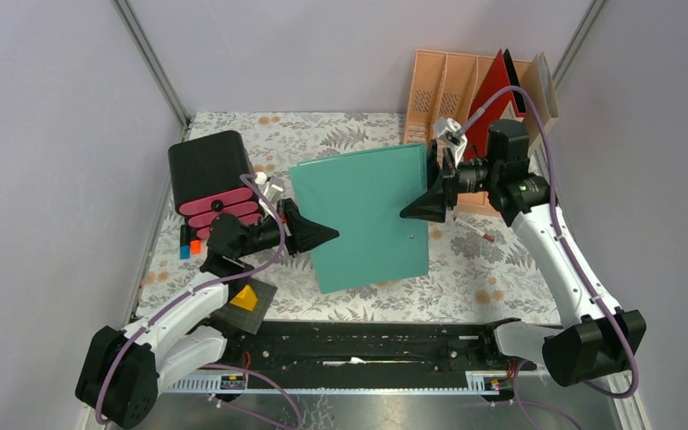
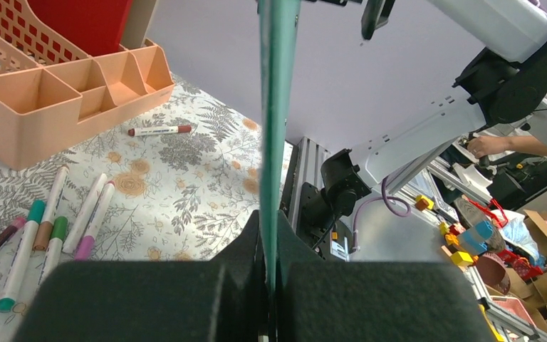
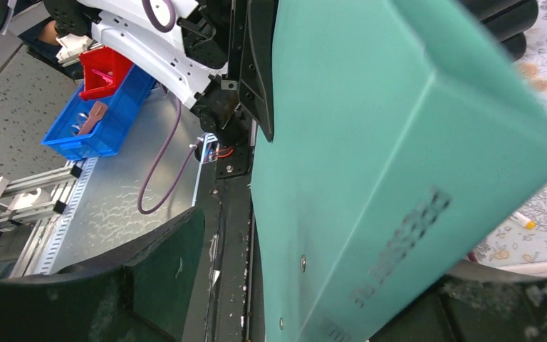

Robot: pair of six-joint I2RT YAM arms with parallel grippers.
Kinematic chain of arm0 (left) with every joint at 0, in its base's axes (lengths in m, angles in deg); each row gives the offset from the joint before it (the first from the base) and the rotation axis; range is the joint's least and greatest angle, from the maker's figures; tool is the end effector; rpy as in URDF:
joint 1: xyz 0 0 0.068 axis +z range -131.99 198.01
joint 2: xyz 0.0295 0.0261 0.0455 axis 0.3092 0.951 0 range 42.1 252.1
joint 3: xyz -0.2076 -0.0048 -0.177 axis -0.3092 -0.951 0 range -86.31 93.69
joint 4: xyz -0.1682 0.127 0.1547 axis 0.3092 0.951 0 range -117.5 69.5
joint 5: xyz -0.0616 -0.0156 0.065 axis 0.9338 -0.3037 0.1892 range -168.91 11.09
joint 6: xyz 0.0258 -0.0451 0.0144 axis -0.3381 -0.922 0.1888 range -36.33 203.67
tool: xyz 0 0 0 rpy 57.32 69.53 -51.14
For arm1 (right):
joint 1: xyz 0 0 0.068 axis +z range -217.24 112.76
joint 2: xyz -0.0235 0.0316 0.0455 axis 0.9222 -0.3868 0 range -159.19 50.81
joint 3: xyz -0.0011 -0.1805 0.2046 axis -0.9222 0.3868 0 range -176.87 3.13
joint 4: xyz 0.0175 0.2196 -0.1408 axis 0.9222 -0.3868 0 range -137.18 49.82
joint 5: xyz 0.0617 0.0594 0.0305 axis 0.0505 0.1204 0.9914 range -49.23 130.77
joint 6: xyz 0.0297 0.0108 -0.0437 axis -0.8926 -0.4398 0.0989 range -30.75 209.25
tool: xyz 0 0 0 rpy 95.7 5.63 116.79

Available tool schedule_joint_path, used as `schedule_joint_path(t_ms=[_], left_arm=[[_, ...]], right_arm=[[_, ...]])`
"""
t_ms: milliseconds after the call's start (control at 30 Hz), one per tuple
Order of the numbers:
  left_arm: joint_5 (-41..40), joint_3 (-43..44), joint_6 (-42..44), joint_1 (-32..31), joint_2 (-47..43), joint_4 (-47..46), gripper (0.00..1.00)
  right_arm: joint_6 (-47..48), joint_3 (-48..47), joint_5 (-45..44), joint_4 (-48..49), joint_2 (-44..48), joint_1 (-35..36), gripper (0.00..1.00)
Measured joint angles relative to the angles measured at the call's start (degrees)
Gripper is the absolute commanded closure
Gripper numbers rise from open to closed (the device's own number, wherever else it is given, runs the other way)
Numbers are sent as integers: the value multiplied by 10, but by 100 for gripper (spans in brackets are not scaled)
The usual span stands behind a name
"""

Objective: Organize the desk
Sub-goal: Pick up the folder from the center of the board.

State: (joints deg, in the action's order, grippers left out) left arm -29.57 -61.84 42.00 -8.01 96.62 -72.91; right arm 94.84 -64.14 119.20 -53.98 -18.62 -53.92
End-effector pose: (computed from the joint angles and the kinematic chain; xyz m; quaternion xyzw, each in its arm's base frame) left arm 0.1703 -0.1131 0.2835 0.2538 0.5910 -0.6127 0.4593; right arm 0.2375 0.0920 0.3890 -0.4771 0.5477 0.5352 0.4313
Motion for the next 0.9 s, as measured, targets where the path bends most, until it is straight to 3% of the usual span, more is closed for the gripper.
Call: schedule_joint_path(t_ms=[200, 433, 533, 667, 767, 833, 900], left_arm=[[13, 18, 0, 2, 2, 26, 100], [17, 40, 7, 2, 15, 52, 100], [18, 49, 9, 2, 23, 58, 100], [24, 59, 12, 5, 28, 66, 100], [29, 65, 15, 8, 28, 75, 100], [30, 67, 16, 10, 28, 85, 75], [29, 69, 18, 13, 28, 96, 40]], right_arm=[[21, -72, -6, -66, -31, 0, 25], [17, -108, -10, -103, -56, 0, 42], [29, -128, -16, -130, -61, 2, 59], [53, -147, -34, -166, -62, 5, 99], [60, -150, -40, -182, -62, 6, 100], [66, -151, -40, -186, -62, 6, 100], [72, -151, -44, -189, -62, 8, 100]])
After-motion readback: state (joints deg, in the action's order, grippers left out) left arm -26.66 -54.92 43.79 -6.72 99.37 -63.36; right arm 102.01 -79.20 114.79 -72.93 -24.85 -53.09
